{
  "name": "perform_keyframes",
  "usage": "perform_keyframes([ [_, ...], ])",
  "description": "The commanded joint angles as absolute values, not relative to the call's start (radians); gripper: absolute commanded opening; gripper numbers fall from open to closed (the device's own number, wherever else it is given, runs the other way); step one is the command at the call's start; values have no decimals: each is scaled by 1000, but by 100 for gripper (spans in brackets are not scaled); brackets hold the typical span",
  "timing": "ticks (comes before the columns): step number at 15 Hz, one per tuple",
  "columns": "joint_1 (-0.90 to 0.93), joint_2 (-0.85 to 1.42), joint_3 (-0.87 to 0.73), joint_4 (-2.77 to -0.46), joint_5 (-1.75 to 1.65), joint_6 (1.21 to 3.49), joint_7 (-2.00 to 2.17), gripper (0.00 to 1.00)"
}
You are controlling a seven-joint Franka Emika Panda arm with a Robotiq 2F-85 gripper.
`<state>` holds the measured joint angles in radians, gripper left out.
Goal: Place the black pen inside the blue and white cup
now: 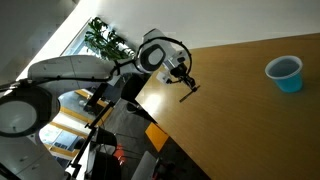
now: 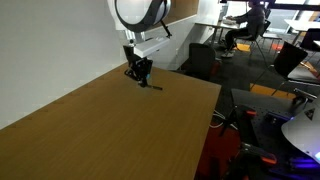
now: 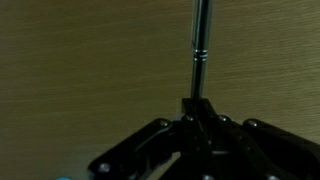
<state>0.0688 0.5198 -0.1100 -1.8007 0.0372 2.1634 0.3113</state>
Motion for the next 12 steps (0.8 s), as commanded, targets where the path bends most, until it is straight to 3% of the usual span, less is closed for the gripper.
perform_keyframes([
  [1, 81, 455, -124, -1814, -46, 2096, 367, 3],
  [12, 174, 455, -232, -1825, -386, 2307, 938, 3],
])
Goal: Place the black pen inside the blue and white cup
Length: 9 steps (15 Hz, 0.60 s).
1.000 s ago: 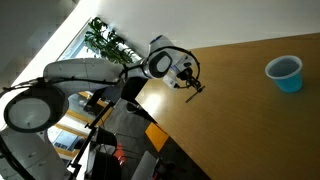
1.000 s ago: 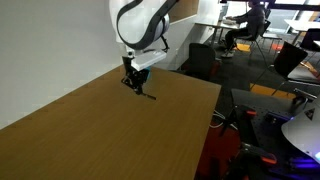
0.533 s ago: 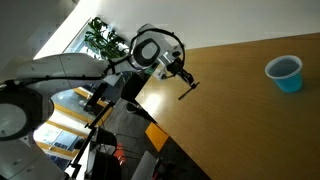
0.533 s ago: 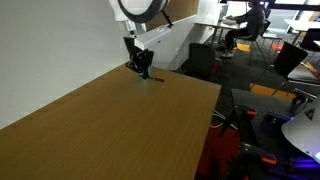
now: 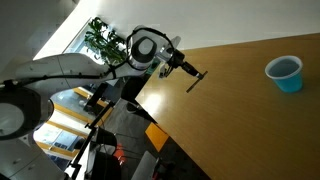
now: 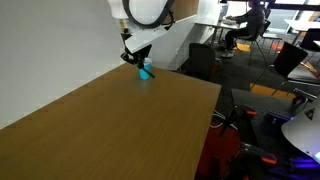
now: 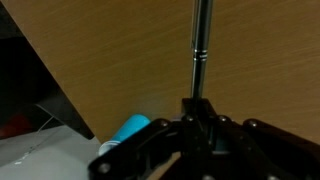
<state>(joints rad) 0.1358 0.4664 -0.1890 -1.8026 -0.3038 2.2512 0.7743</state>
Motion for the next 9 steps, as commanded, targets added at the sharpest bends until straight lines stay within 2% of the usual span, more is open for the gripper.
perform_keyframes([
  [1, 184, 455, -243, -1825, -423, 2319, 1005, 3],
  [9, 220, 449, -305, -1825, -763, 2326, 1578, 3],
])
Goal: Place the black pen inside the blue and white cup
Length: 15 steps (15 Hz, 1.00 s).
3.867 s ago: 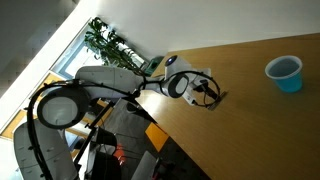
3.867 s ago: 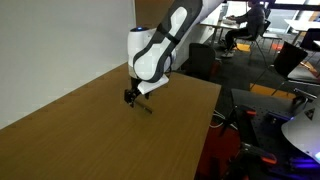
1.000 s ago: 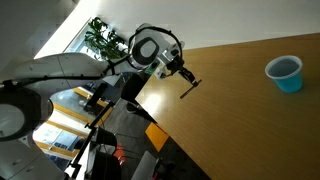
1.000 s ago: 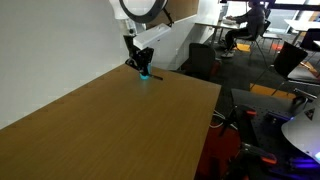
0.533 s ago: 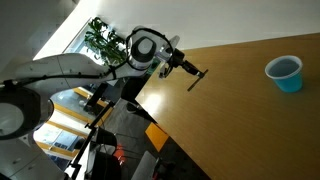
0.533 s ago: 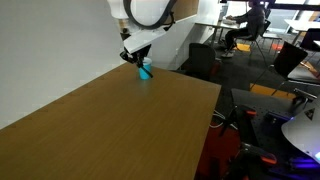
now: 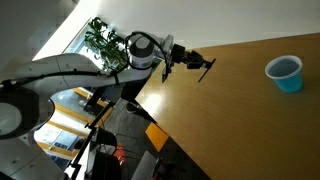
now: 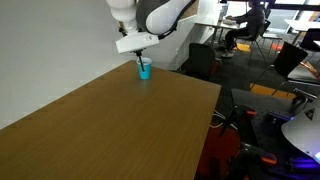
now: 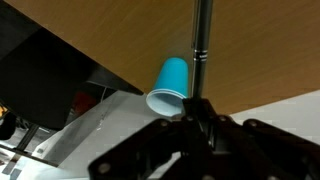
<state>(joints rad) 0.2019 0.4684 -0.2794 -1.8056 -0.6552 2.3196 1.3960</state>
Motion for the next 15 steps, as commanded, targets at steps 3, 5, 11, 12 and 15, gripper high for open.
perform_keyframes([
  [3, 204, 439, -302, -1825, -912, 2305, 1800, 3],
  [5, 183, 433, -291, -1826, -995, 2293, 1917, 3],
  [11, 121, 464, -212, -1802, -971, 2301, 1853, 11],
  [12, 150, 495, -242, -1766, -1022, 2280, 1976, 3],
  [15, 143, 545, -246, -1699, -1115, 2268, 2167, 3],
])
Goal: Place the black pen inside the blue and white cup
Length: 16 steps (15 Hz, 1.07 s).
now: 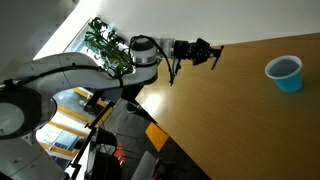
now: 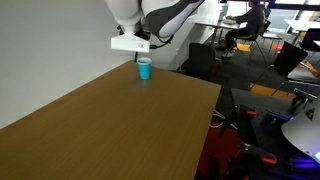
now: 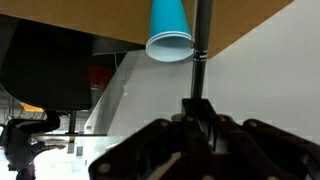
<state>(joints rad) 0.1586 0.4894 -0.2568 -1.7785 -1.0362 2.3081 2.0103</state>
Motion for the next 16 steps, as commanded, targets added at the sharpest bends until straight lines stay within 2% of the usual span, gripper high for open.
perform_keyframes([
  [1, 137, 561, -244, -1678, -1140, 2255, 2225, 3],
  [9, 102, 660, -232, -1551, -1229, 2005, 2564, 3],
  [13, 71, 697, -211, -1514, -1233, 1905, 2551, 3],
  [16, 33, 720, -195, -1505, -1235, 1917, 2493, 3],
])
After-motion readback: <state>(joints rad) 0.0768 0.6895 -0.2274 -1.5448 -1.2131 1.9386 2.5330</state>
